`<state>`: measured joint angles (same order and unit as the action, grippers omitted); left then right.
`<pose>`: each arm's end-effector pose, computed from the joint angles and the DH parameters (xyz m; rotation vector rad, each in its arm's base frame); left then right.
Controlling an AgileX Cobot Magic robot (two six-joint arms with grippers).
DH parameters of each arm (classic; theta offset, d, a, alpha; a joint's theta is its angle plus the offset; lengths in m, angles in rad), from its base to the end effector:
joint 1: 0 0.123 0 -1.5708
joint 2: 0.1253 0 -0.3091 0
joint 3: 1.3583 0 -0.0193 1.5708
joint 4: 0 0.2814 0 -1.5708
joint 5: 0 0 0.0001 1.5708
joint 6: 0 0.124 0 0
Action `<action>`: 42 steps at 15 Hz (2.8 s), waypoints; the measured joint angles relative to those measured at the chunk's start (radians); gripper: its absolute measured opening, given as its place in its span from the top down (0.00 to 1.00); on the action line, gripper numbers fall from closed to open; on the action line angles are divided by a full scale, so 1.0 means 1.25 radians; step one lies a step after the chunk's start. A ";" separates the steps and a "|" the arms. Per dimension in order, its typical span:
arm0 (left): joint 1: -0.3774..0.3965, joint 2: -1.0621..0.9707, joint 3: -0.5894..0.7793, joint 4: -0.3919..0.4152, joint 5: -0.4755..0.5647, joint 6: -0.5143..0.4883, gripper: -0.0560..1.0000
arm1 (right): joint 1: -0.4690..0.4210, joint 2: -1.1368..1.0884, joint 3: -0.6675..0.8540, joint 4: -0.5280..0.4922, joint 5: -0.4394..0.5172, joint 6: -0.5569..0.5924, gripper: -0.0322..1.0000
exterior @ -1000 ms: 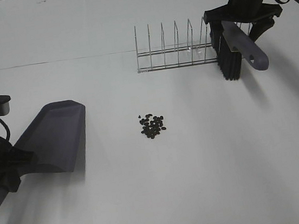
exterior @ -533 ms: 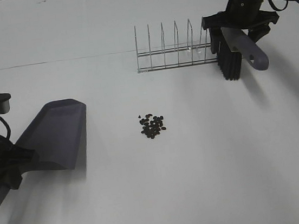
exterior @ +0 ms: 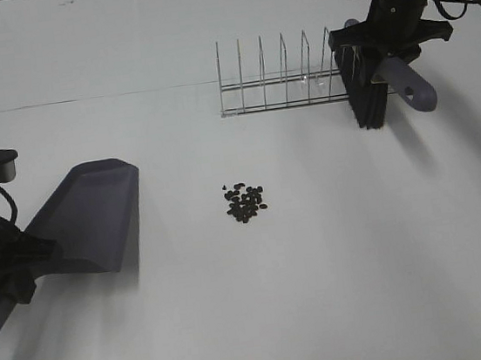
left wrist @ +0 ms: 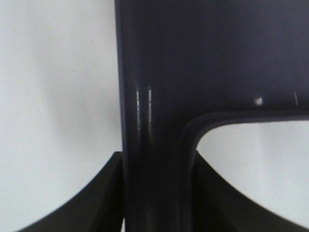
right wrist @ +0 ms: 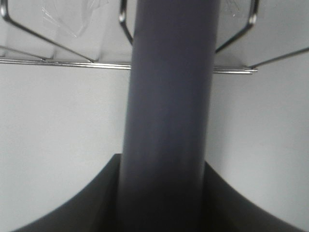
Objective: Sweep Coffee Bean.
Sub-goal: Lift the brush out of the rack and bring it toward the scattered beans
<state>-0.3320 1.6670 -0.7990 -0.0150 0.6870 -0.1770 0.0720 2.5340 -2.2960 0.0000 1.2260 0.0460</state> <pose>0.2776 -0.0970 0.1168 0.2188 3.0361 -0.0544 0.5773 0.0416 0.1215 -0.0383 2.9476 0.0169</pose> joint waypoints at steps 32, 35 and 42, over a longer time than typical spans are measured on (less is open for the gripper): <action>-0.159 0.144 -0.146 0.093 -0.011 -0.062 0.65 | 0.231 -0.717 0.698 -0.230 0.008 0.172 0.70; -0.159 0.208 -0.200 0.114 0.015 -0.062 0.65 | 0.232 -0.706 0.698 -0.231 0.008 0.190 0.70; -0.208 0.279 -0.254 0.238 0.082 -0.124 0.65 | 0.232 -0.566 0.698 -0.234 0.007 0.225 0.70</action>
<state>-0.5920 2.0160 -1.1170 0.2830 0.7890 -0.3320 0.3620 1.8260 -1.4230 -0.2920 1.2350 0.3270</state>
